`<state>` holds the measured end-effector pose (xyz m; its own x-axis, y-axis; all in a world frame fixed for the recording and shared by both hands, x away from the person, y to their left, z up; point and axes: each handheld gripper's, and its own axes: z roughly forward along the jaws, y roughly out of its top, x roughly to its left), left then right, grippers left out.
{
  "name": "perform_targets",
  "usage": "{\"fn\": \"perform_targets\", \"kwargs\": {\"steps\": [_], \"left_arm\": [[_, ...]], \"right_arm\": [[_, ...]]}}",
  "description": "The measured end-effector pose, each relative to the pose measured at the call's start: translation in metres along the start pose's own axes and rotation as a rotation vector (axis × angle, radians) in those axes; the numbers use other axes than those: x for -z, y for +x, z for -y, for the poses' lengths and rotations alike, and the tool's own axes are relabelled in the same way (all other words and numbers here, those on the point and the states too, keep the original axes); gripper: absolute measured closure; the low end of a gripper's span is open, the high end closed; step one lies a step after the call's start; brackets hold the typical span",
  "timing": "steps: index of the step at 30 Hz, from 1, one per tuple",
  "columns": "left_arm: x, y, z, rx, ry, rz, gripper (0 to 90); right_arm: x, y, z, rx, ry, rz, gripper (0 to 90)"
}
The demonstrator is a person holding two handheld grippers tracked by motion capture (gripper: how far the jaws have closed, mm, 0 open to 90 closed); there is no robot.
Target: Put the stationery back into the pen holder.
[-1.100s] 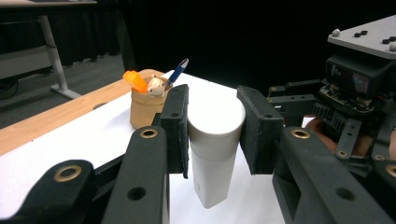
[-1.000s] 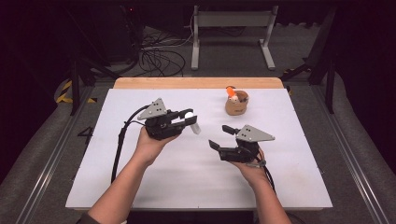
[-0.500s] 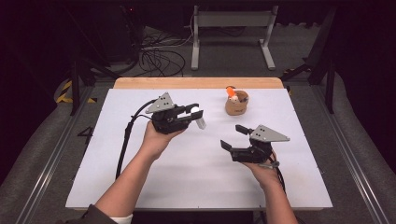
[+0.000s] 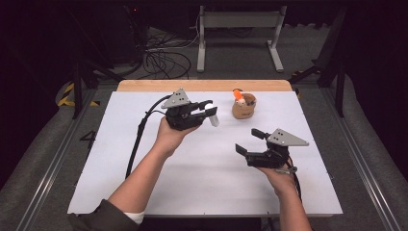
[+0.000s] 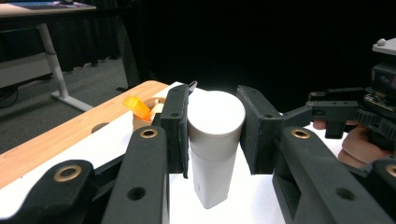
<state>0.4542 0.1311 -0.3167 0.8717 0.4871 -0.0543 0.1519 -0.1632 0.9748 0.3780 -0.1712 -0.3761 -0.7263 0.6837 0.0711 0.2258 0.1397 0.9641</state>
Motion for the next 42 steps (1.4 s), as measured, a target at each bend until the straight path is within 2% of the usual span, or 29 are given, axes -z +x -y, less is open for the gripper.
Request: {"fn": "perform_targets", "kwargs": {"steps": [10,25,33,42], "left_arm": [[-0.023,0.005,-0.006,-0.005,-0.002,0.002,66.1],[-0.055,0.009,-0.019,-0.011,0.005,0.002,66.0],[-0.070,0.011,-0.024,-0.014,0.003,-0.010,66.1],[-0.090,0.017,-0.028,0.000,-0.006,-0.034,66.1]], "right_arm": [[0.008,-0.009,0.002,-0.018,0.004,0.027,13.0],[0.013,-0.014,0.003,-0.028,0.003,0.035,11.7],[0.022,-0.020,0.004,-0.044,-0.023,0.038,10.0],[0.022,-0.022,0.005,-0.046,-0.017,0.037,8.8]]}}
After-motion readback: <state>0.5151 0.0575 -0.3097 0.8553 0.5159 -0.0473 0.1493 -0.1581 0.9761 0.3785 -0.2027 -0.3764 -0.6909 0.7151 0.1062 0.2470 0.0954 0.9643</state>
